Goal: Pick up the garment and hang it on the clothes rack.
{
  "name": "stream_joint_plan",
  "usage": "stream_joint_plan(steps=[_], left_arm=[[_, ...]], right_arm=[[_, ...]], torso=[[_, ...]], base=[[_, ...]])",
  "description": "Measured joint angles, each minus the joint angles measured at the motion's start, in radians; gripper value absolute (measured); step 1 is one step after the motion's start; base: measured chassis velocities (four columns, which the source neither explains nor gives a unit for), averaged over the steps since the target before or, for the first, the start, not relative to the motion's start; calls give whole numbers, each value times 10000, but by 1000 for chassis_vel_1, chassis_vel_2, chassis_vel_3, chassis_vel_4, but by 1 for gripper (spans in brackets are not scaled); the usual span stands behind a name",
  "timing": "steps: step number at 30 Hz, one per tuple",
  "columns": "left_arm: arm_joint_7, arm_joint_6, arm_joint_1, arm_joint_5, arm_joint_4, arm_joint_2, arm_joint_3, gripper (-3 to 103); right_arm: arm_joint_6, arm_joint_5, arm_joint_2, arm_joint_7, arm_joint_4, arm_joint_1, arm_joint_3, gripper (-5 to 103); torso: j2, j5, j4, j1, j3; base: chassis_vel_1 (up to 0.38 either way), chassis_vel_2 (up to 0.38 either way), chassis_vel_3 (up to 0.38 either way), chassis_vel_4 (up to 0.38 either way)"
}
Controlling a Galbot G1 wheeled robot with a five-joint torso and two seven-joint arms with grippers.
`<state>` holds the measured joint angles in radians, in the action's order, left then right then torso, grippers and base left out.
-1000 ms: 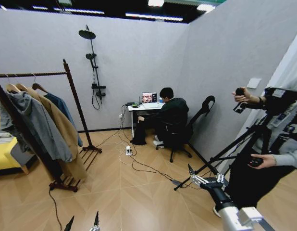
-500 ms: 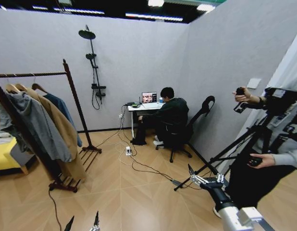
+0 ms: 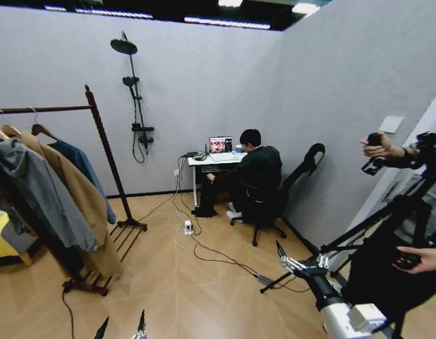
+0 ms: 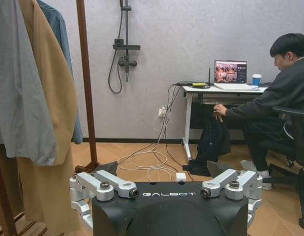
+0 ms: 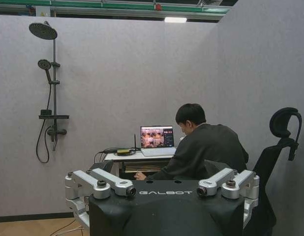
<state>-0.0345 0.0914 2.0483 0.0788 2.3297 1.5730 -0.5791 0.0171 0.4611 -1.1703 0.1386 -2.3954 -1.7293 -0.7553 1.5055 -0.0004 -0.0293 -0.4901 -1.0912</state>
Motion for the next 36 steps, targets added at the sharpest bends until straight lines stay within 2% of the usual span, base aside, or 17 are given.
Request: stream_joint_plan(steps=[7,36], left_arm=[[0,0,1,0,0,0,0,100],[0,0,2,0,0,0,0,100]], right_arm=[[0,0,0,0,0,-2,0,100],[0,0,0,0,1,-1,0,100]], torso=[[2,5,1,8,3],[4,3,2,8,2]], base=[[-73,90,83,-62],[22,-24,-20,21]])
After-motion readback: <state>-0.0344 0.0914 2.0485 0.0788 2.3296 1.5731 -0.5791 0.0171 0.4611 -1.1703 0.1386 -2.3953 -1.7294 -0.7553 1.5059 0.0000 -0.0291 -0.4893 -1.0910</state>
